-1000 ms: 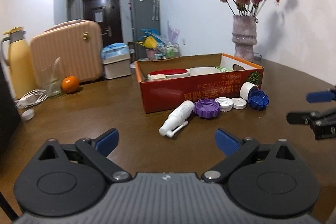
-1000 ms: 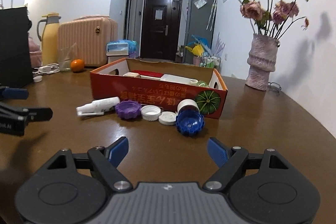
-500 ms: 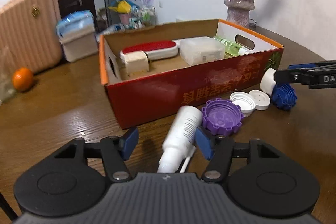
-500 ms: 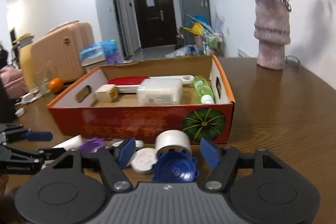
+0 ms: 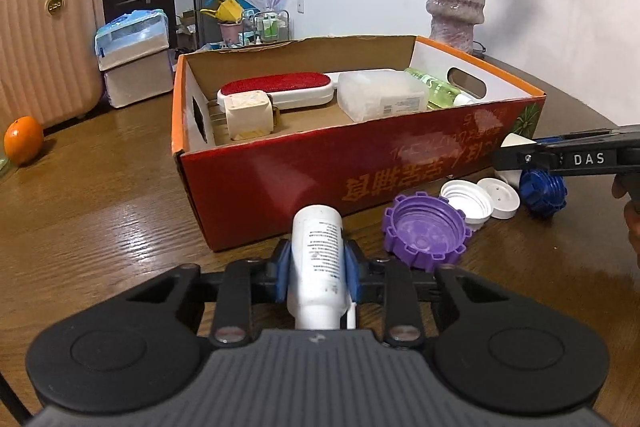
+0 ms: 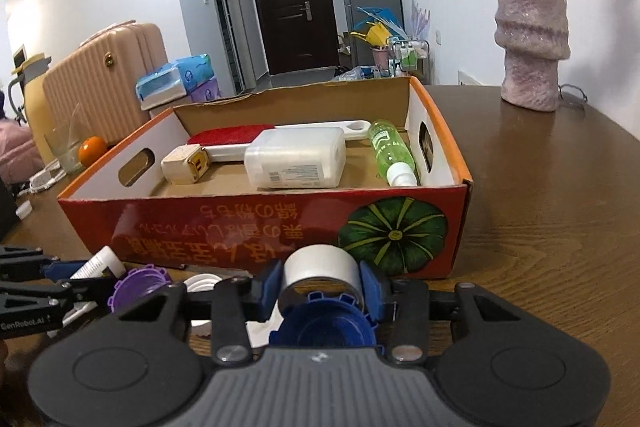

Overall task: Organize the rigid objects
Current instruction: 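Close the left gripper on the white tube while the right gripper closes on the tape roll, then carry the tube and tape roll into the cardboard box and open both grippers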

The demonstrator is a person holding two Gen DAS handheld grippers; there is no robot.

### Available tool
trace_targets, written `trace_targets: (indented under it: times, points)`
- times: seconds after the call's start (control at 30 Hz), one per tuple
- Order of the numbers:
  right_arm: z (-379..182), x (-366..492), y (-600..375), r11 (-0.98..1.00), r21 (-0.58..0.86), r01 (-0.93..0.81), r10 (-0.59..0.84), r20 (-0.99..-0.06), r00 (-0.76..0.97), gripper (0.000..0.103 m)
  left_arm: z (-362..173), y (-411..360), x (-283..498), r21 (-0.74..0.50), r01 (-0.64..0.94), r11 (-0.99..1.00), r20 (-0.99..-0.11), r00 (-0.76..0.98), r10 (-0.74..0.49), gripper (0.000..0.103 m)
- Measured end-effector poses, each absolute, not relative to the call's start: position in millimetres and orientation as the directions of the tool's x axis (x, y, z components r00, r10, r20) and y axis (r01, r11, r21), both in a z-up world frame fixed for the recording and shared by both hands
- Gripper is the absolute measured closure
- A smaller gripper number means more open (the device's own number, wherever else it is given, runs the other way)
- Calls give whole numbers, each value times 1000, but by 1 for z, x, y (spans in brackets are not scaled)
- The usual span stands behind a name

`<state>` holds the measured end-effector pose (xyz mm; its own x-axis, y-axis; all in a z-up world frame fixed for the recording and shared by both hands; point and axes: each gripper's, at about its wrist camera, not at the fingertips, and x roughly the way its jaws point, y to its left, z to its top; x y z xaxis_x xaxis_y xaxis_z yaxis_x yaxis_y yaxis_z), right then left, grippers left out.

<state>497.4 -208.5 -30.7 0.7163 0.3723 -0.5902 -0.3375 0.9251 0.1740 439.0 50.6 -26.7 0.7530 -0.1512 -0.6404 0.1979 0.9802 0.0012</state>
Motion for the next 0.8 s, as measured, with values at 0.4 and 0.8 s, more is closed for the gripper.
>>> trace_targets:
  times: [0.4,0.8]
  points:
    - [-8,478,-219,938,192,-288,346,-542,766,61,-5,46,403,-8,151,989,-591,797,-126,75]
    - [74,381,-231,926,159,-342,377,-375,847,61,64,43,302,-14,112,994,-434,895,-107,75]
